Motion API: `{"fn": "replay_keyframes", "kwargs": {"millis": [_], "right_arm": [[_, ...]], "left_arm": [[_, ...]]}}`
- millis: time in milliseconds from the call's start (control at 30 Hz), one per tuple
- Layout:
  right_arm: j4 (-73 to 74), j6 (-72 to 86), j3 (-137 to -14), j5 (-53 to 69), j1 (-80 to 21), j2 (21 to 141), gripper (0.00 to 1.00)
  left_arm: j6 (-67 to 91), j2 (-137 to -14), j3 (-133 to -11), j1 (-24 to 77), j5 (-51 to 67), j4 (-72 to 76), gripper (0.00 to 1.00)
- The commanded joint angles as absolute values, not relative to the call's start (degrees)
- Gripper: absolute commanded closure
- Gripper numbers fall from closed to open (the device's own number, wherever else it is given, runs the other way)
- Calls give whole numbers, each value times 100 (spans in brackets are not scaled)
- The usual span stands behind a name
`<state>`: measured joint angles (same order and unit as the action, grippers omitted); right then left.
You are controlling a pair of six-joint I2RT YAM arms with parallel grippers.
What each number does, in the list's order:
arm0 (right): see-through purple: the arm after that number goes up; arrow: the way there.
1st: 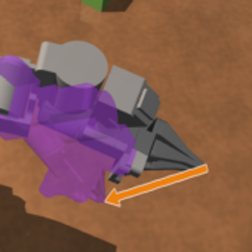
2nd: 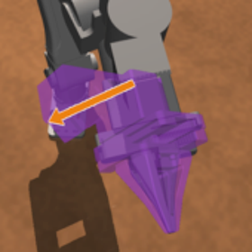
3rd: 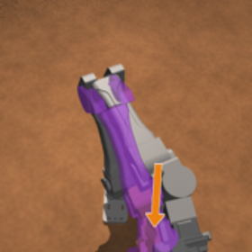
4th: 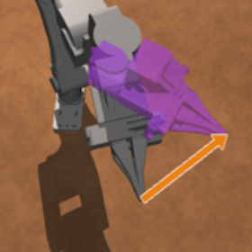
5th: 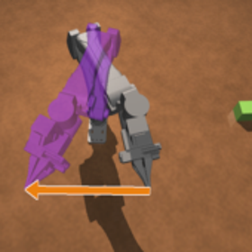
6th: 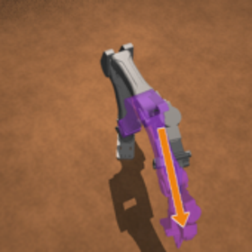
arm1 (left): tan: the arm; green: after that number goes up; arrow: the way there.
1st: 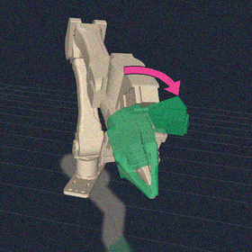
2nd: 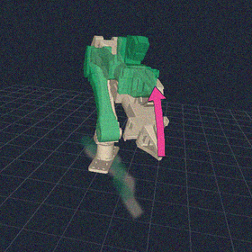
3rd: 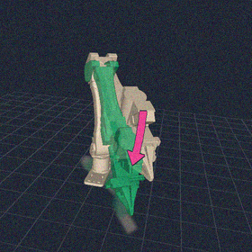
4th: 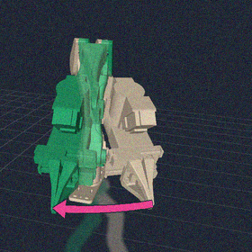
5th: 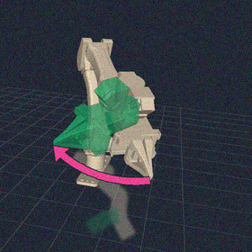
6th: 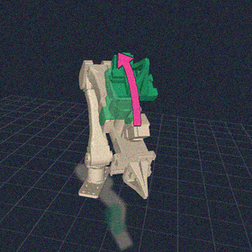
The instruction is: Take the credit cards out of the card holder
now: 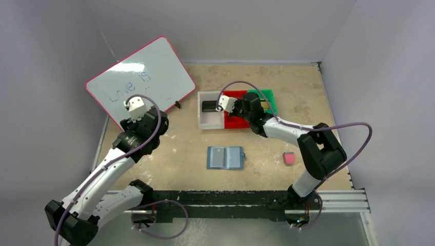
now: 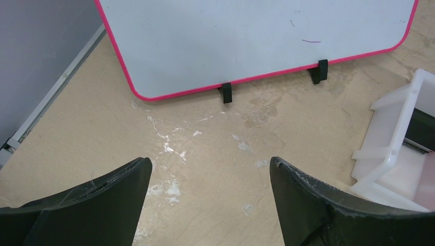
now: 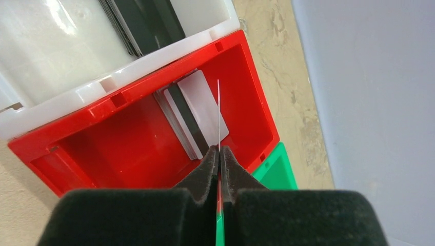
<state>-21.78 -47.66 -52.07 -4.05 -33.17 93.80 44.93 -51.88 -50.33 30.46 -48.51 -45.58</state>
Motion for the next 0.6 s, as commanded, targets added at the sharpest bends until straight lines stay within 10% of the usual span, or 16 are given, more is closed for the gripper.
{"fn": "replay_keyframes", "kwargs": {"millis": [0, 567], "right_arm": [[-2024, -5305, -5748, -206, -3249, 9506, 100], [-1489, -6023, -6443, 3, -3036, 10292, 100]], "left_arm": [[4478, -5050, -5158, 3015, -5078, -4569, 14], [4450, -4988, -5155, 3021, -5019, -4564, 13]]}}
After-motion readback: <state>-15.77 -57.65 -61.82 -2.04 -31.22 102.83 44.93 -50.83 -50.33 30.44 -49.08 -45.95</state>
